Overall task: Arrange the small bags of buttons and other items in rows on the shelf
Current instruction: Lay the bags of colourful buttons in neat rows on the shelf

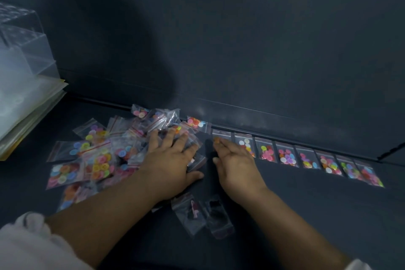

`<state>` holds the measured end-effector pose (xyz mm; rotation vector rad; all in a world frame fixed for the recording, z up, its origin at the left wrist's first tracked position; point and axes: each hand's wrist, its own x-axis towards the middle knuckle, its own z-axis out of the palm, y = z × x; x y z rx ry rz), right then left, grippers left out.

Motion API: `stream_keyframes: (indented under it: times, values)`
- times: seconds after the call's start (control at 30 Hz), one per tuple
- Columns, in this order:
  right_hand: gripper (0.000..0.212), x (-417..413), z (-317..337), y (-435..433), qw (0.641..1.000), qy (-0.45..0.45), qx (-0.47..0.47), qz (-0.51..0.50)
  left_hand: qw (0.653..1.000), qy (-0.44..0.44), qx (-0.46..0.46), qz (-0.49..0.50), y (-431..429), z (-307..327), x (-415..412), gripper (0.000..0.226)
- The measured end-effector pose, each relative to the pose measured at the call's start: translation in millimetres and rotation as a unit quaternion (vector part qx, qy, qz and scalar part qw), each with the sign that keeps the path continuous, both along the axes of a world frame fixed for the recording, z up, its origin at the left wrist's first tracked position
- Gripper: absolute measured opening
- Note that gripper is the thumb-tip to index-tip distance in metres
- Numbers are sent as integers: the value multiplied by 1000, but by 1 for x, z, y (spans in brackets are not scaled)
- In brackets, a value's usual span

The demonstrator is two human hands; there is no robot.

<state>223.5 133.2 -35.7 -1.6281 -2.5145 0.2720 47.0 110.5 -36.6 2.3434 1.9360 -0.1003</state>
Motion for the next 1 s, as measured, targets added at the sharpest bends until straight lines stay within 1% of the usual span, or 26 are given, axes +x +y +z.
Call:
stream_keyframes:
  times: [0.07, 0.13, 0.2, 0.27, 0.33, 0.4, 0.5, 0.63, 0.67, 0.73, 0.83, 0.87, 0.93, 1.0]
  values:
    - [46, -8, 4, 6, 1000, 18, 22, -2, 1000, -22, 11, -4, -1, 4, -3, 79]
    - [43, -17, 9, 18, 999, 25, 39, 1, 998, -41, 45, -16, -2, 8, -7, 76]
    - [39, -28, 13, 32, 999, 16, 51, 6, 995, -51, 80, -33, -3, 13, -12, 75]
    - [37, -37, 15, 46, 999, 3, 53, -4, 992, -66, 102, -43, -2, 15, -17, 65]
    - [38, -43, 13, 59, 999, -13, 42, -19, 987, -80, 134, -39, 1, 14, -26, 51]
    - [34, -49, 8, 70, 998, -38, 35, -32, 985, -97, 138, -23, 4, 15, -31, 40]
    - [22, -58, 1, 79, 995, -56, 62, -53, 981, -133, 141, 22, 11, 16, -36, 39]
    - [22, -63, -2, 85, 993, -47, 94, -53, 974, -158, 162, 28, 23, 18, -36, 29]
    - [21, -63, 0, 85, 993, -28, 100, -55, 974, -156, 162, 27, 26, 17, -35, 28]
    - [20, -59, 6, 83, 991, 53, 96, -71, 978, -135, 155, 31, 32, 16, -34, 30]
    - [15, -53, 17, 76, 970, 212, 26, -116, 983, -106, 140, 44, 42, 12, -35, 29]
    - [15, -51, 21, 72, 955, 267, -8, -127, 985, -98, 136, 48, 45, 11, -36, 28]
    - [19, -46, 30, 64, 913, 373, -72, -150, 985, -92, 139, 53, 46, 11, -35, 26]
    - [22, -38, 37, 53, 879, 434, -107, -169, 982, -86, 159, 55, 44, 13, -31, 21]
